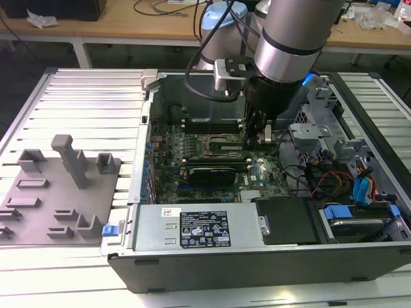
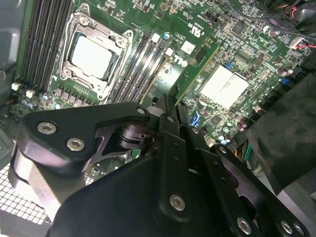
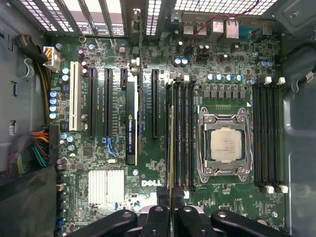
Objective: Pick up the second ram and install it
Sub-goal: 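Pick up the second ram and move it above second insertion slot, then insert the second ram into the second slot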
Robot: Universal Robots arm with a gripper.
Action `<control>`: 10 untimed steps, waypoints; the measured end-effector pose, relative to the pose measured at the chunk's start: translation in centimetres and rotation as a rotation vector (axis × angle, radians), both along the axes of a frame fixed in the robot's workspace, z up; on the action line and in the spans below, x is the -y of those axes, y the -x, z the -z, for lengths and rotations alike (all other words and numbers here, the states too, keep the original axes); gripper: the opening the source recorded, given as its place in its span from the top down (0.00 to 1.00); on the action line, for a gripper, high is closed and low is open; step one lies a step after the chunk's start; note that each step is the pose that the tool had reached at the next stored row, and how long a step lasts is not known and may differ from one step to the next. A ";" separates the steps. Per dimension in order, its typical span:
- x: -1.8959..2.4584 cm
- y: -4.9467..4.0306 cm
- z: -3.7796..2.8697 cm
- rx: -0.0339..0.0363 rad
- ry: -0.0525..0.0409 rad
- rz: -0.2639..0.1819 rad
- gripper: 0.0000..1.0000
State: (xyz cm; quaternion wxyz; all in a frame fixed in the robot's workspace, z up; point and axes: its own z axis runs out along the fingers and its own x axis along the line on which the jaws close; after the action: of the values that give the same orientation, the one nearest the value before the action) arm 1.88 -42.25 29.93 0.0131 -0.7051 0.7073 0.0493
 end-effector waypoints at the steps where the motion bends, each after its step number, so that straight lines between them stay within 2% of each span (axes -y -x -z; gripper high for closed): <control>1: 0.00 0.00 0.00 0.0000 0.0000 0.000 0.87; 5: 0.00 0.00 0.01 0.0000 0.0000 0.000 0.87; 7: -0.07 0.35 0.20 0.0001 -0.0002 0.000 0.87; 10: -0.63 0.90 0.57 0.0001 0.0002 -0.001 0.87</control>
State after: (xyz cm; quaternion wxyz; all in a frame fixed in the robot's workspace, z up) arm 0.98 -41.62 29.36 0.0130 -0.7053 0.7071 0.0492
